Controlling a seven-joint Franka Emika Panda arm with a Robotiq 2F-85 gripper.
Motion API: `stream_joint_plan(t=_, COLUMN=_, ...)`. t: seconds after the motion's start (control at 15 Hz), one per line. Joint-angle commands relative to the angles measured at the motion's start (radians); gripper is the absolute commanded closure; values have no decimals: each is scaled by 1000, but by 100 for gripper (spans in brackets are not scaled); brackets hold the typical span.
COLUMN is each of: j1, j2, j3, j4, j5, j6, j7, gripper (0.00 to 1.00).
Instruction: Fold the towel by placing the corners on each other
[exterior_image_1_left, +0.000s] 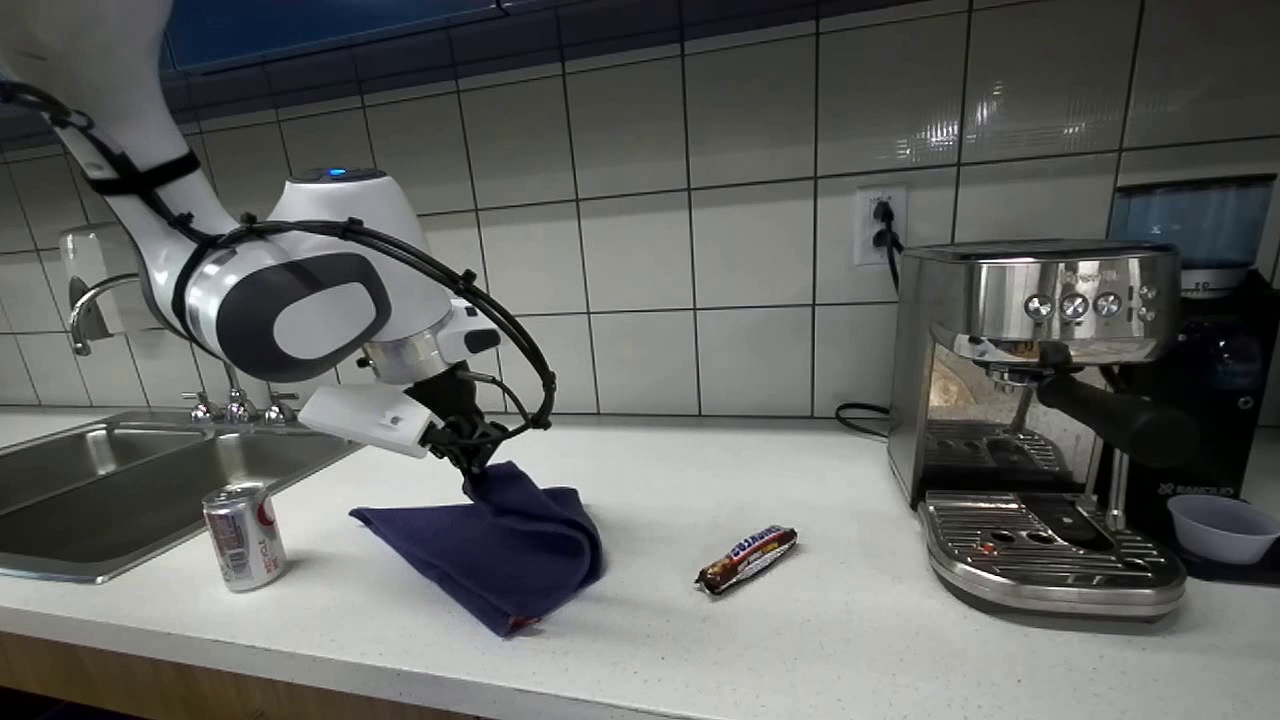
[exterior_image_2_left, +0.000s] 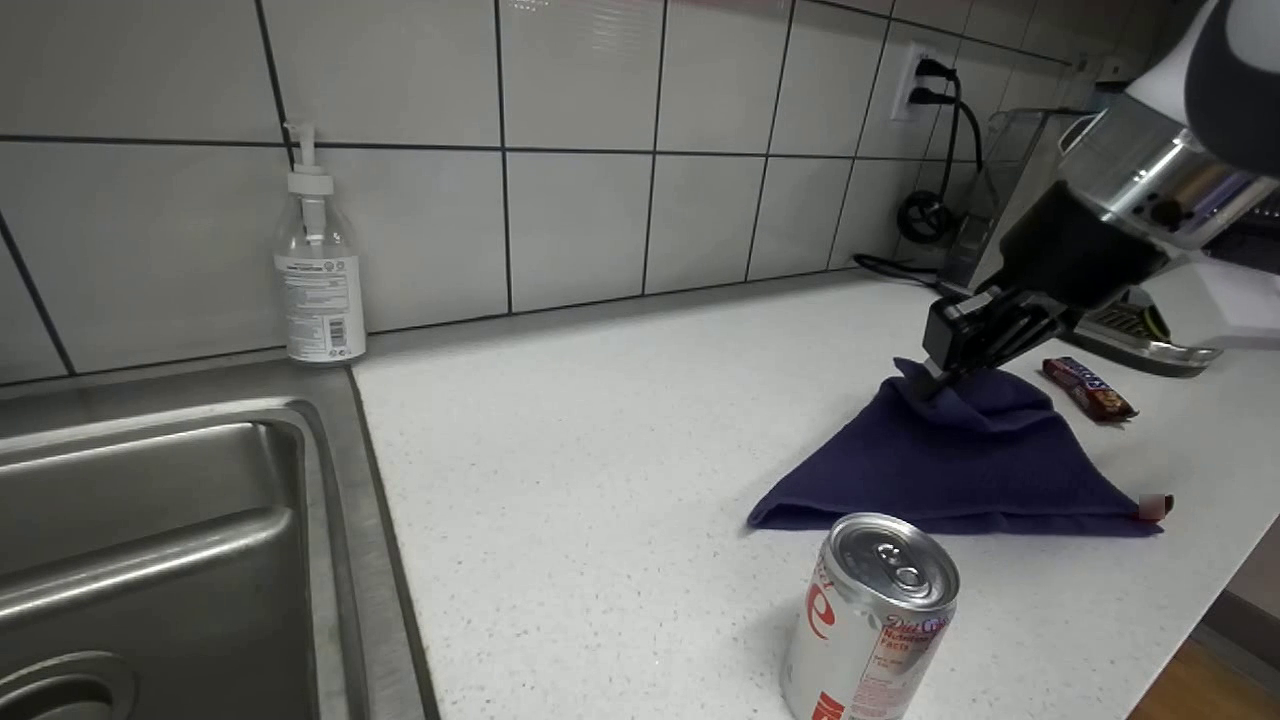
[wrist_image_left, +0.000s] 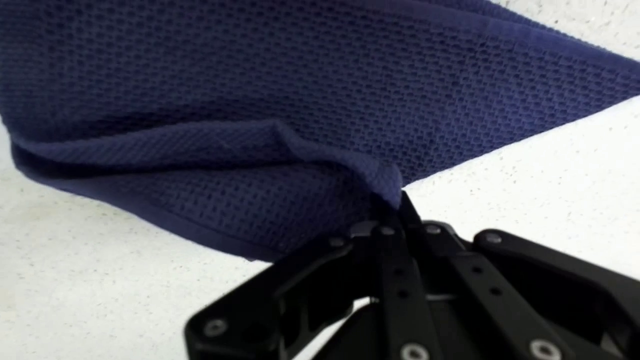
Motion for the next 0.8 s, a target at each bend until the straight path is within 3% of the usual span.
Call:
stream_joint_plan(t=0.0, j1=26, j2=-65, j3=18, j4=-59, j5=5, j6=17, j7=67, gripper=99)
stream_joint_plan(t=0.4, j1=53, j2=-108, j3=45, j4=-98, j5=-17, j6=20, j7=166, gripper=99)
stream_joint_plan(t=0.47, j1=26, j2=-74, j3=51, j4=-55, j5=-42, j6=12, j7=172, gripper=99)
stream_joint_plan(t=0.73, j1=23, j2=-106, j3=79, j4=-75, j5=-89, j6=9, j7=262, gripper=99)
